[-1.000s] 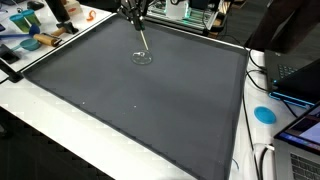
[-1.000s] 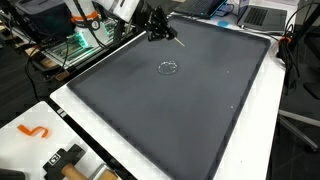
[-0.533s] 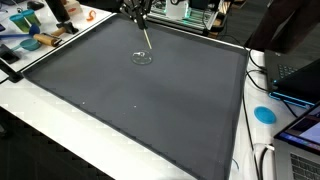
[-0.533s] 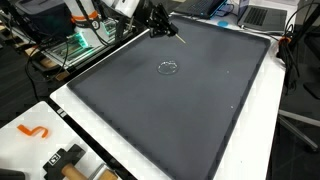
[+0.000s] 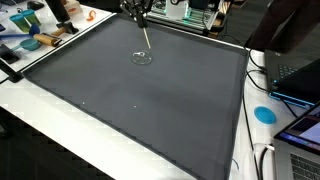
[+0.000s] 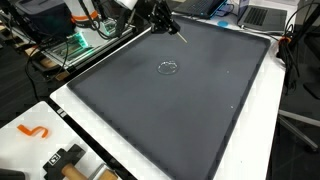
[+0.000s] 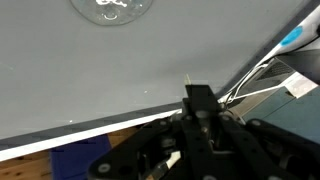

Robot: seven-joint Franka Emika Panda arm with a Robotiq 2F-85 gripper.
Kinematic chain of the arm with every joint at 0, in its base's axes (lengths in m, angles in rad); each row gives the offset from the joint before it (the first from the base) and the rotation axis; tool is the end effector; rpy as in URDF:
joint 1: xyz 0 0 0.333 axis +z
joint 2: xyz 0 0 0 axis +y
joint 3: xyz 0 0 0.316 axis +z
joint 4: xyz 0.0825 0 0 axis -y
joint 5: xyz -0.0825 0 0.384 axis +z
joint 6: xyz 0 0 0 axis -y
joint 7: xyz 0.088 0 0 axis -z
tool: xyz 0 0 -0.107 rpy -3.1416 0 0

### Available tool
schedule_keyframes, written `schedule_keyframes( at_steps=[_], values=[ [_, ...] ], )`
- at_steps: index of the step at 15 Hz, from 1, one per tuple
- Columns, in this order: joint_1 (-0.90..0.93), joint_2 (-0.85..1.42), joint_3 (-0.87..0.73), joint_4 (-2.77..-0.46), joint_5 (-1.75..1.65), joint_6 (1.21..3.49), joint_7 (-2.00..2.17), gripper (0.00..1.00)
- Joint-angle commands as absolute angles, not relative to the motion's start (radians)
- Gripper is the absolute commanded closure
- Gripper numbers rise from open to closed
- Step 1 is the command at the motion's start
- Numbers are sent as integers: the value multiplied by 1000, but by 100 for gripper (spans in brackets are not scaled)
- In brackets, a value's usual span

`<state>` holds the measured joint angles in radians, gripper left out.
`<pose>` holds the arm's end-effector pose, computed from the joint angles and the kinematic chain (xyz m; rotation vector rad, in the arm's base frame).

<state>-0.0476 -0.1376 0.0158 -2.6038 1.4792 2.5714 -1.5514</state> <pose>0.4293 -0.0300 0.3028 -2.4867 -0.3039 -0.8365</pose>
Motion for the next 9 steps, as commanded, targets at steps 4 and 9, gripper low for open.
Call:
schedule_keyframes(
  at_steps=[4,9],
  values=[
    [-7,-150,57,-2594,1293,2680,-1295,97],
    [6,-140,66,-2560,1020,2692,-1029,97]
  ],
)
